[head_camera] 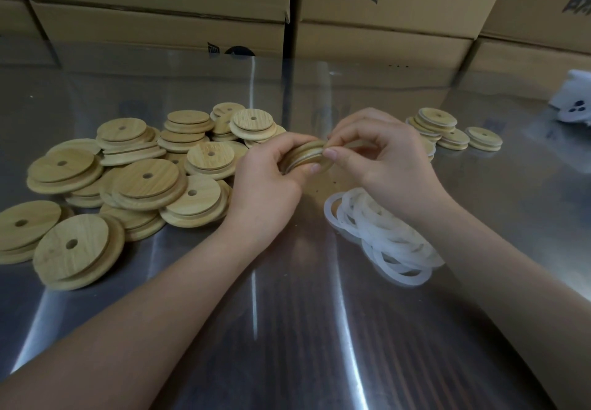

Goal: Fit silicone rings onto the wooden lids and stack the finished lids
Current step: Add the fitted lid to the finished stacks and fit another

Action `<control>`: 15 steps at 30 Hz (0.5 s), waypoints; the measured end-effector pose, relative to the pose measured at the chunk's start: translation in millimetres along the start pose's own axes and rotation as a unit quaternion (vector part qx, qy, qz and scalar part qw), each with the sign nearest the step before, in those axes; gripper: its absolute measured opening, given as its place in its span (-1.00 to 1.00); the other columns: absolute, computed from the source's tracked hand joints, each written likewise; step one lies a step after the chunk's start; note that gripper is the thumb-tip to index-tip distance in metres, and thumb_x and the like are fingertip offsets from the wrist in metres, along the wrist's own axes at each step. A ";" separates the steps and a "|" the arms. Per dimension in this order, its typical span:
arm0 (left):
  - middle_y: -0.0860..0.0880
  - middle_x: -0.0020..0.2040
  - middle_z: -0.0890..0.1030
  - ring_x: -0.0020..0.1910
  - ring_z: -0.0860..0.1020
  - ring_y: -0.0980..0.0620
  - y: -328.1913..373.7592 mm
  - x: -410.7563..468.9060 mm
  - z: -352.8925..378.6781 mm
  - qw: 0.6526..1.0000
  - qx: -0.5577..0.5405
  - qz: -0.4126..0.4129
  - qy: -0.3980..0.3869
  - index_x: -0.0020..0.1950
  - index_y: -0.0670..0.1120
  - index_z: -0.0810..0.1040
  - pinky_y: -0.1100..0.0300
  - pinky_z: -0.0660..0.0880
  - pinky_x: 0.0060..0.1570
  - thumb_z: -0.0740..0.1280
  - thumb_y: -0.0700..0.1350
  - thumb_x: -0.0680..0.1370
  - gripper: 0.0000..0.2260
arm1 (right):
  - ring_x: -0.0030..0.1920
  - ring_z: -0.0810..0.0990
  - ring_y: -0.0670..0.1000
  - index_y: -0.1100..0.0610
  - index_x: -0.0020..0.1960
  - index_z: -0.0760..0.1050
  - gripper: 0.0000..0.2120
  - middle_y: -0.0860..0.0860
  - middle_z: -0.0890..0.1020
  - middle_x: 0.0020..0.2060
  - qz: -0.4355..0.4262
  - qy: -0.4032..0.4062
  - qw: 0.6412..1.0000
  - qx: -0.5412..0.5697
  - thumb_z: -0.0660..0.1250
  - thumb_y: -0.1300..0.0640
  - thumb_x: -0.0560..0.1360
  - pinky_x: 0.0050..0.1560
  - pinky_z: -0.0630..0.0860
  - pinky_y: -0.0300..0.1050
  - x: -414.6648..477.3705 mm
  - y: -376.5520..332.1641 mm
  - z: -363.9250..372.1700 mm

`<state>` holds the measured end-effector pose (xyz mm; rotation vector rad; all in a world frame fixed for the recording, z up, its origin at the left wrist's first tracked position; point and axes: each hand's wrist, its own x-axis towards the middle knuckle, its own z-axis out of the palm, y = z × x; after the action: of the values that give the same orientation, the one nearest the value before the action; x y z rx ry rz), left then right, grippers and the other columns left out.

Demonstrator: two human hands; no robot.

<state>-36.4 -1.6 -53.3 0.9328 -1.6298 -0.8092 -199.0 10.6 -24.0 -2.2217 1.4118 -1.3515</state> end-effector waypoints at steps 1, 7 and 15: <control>0.12 -0.09 0.66 -0.02 0.62 0.13 -0.1 0.1 0.0 1.000 -0.005 -0.002 0.000 0.02 0.03 0.64 0.05 0.56 0.12 0.45 -0.27 0.48 -0.78 | -0.08 0.60 -0.02 0.19 -0.16 0.66 -0.97 0.09 0.63 -0.13 0.002 -0.001 1.000 0.003 0.48 0.27 0.44 -0.08 0.52 -0.26 0.1 0.2 0.0; 0.09 -0.07 0.67 0.00 0.63 0.11 -1.5 0.6 -0.3 1.000 -0.014 -0.005 0.002 0.04 0.03 0.64 0.04 0.57 0.12 0.44 -0.26 0.48 -0.77 | -0.07 0.61 -0.08 0.07 -0.15 0.62 -0.90 0.06 0.64 -0.12 0.011 0.002 0.999 0.032 0.48 0.25 0.45 -0.04 0.52 -0.29 1.7 4.9 -1.4; 0.10 -0.07 0.68 -0.01 0.64 0.14 -2.0 0.1 -0.2 0.999 -0.035 -0.006 0.007 -0.02 0.14 0.61 0.10 0.59 0.09 0.45 -0.26 0.48 -0.73 | -0.07 0.64 0.00 0.08 -0.14 0.62 -0.88 0.07 0.64 -0.12 0.041 0.001 0.996 0.077 0.46 0.28 0.46 0.01 0.61 -0.01 3.8 11.6 -3.2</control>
<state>-35.9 -2.6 -54.9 0.8982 -1.5747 -0.8603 -208.2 2.4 -26.5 -2.0434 1.3363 -1.3841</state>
